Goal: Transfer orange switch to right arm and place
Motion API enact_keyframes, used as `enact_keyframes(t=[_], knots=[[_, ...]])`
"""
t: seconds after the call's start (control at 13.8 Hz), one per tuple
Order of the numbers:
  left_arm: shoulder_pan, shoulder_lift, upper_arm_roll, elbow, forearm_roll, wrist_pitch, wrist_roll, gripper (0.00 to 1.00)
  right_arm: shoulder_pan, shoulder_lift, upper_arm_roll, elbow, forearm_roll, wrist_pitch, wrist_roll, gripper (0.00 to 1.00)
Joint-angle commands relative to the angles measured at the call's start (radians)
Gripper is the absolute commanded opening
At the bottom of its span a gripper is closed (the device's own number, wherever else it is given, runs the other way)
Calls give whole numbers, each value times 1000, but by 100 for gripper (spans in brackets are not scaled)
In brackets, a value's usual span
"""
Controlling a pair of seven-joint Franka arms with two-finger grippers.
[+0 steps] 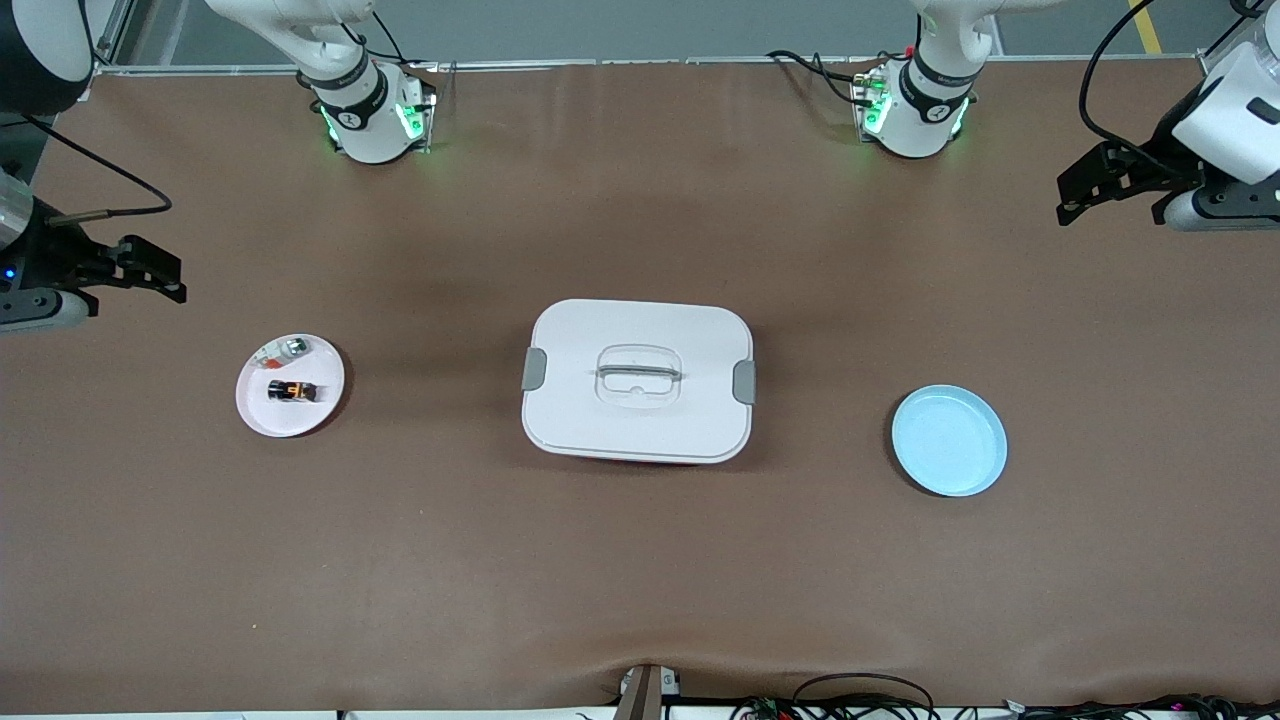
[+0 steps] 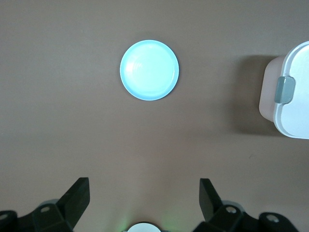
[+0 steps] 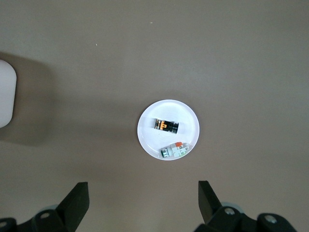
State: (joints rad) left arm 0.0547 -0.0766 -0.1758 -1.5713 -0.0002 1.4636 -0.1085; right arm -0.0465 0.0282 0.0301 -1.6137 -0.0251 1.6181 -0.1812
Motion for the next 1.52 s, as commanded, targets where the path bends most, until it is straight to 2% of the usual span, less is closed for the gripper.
enact_keyframes(t=[0.0,0.58,0.87,1.45], knots=[[5,-6,-1,10,-4,-19,6,100,2,9,-6,52,10,-43,17,100],[5,-23,-4,10,-1,-39,10,100,29,9,-21,89,4,-56,16,100],[5,-26,-1,11,-1,-40,10,100,99,10,-105,116,8,-55,16,100],[5,-37,-2,13,-1,-55,9,100,89,7,-107,140,10,-56,17,100]])
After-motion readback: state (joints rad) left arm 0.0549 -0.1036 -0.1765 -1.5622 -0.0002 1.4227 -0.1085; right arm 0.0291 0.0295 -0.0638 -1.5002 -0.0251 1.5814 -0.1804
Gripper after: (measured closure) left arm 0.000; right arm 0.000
